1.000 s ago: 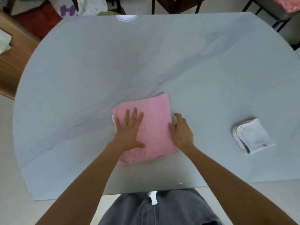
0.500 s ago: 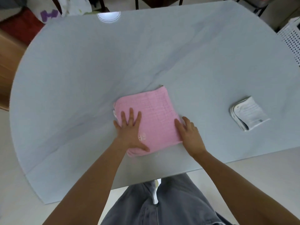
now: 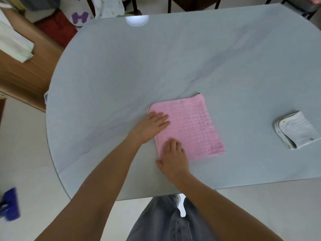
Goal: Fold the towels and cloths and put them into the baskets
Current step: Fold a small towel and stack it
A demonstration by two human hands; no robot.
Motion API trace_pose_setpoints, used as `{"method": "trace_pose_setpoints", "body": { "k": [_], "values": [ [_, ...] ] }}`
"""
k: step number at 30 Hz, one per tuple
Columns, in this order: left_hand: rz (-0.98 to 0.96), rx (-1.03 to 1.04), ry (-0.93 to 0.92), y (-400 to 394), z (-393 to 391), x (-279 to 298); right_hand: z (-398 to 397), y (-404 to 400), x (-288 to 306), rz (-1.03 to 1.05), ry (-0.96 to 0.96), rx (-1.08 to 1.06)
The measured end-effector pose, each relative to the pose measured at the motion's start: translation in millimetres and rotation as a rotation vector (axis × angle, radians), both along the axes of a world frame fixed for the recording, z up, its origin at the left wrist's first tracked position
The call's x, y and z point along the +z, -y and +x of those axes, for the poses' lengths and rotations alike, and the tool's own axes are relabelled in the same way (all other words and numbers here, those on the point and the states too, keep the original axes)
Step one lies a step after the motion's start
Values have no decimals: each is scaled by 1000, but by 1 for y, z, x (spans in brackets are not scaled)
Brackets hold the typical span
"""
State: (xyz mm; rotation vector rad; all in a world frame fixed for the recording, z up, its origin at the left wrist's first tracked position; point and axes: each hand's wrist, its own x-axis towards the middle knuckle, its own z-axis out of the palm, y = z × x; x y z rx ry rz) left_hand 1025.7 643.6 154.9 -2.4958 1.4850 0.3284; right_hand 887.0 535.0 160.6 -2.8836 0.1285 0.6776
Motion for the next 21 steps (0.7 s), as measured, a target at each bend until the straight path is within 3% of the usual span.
{"method": "trace_pose_setpoints", "body": {
  "k": [3, 5, 8, 14, 17, 19, 21],
  "values": [
    [157, 96, -111, -2, 5, -3, 10, -13, -1, -159, -39, 27],
    [161, 119, -118, -1, 4, 0, 12, -16, -8, -244, -56, 55],
    [155, 140, -147, -1, 4, 0, 27, -2, 2, -173, -47, 109],
    [242, 41, -101, -9, 6, 8, 43, 60, 20, 188, -86, -21],
    [105, -39, 8, -4, 6, 13, 41, 72, 27, 375, -203, -103],
    [144, 4, -66, 2, 7, 25, 37, 78, 33, 474, -306, -149],
    [303, 42, -186, 10, 2, 38, 31, 84, 37, 532, -394, -101]
  ]
}}
